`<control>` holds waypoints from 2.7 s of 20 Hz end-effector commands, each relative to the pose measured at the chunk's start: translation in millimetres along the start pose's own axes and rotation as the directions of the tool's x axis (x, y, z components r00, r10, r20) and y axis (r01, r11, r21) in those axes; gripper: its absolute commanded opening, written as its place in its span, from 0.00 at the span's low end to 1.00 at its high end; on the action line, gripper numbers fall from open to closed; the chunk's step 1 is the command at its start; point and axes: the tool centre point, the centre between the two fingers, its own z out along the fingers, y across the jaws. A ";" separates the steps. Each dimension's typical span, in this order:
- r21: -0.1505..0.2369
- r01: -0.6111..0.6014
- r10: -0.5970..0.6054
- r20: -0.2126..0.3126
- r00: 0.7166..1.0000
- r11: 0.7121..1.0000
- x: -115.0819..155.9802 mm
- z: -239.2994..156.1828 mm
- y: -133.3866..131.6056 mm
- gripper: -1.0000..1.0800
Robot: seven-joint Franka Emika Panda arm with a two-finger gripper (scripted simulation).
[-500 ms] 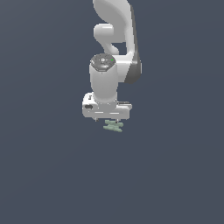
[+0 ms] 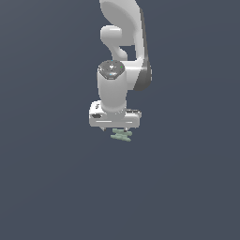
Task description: Pick up the object and move it to a goal position.
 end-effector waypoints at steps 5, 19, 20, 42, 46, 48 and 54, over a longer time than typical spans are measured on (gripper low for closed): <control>-0.001 0.012 -0.012 0.002 1.000 1.000 -0.5 1.9 -0.5 0.96; -0.005 0.151 -0.151 0.005 0.989 0.989 -5.6 12.2 -1.7 0.96; -0.006 0.171 -0.171 0.005 0.985 0.985 -6.3 13.6 -1.9 0.96; -0.005 0.715 -0.715 0.015 0.699 0.699 -31.0 55.1 -12.1 0.96; -0.003 0.793 -0.793 0.014 0.609 0.609 -36.1 62.3 -15.0 0.96; -0.002 0.828 -0.828 0.013 0.560 0.560 -38.6 65.7 -16.5 0.96; 0.001 0.913 -0.913 0.009 0.408 0.408 -46.3 75.5 -21.3 0.96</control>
